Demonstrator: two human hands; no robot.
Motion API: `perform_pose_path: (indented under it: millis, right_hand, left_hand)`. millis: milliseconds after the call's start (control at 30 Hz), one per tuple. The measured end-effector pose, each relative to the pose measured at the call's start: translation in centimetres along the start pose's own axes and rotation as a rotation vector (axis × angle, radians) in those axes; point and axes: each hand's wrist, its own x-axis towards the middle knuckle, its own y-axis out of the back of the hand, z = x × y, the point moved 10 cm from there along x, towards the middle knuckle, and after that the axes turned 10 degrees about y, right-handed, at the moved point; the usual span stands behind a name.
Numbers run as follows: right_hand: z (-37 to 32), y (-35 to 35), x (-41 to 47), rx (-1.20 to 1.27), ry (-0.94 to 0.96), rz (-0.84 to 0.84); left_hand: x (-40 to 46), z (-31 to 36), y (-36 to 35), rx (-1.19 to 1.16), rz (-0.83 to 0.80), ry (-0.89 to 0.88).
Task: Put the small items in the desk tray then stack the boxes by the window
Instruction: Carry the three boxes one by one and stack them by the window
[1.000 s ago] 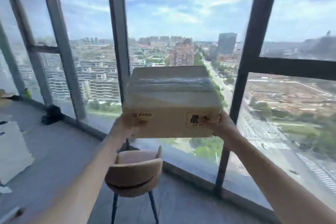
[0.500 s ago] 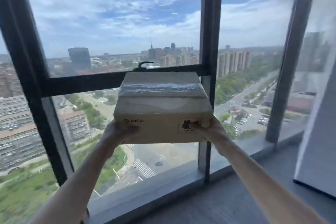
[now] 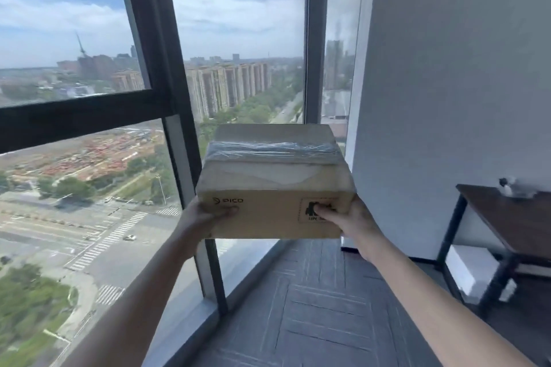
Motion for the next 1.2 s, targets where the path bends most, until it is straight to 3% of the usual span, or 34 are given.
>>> perform_pose_path:
  millis: [300, 633, 1200]
  right_hand:
    - [8.0, 1.1, 18.8, -0.062, -0.093, 0.138]
    - [18.1, 4.4, 33.5, -0.033, -0.224, 0.232]
    - [34.2, 16.2, 65.3, 0.02, -0.264, 0.198]
  left_hand:
    - [24.7, 1.5, -7.8, -0.014, -0.186, 0.05]
    - [44.6, 2.0, -17.8, 0.065, -0.304, 0.126]
    - [72.9, 7.2, -37.9, 0.13, -0.313, 0.155]
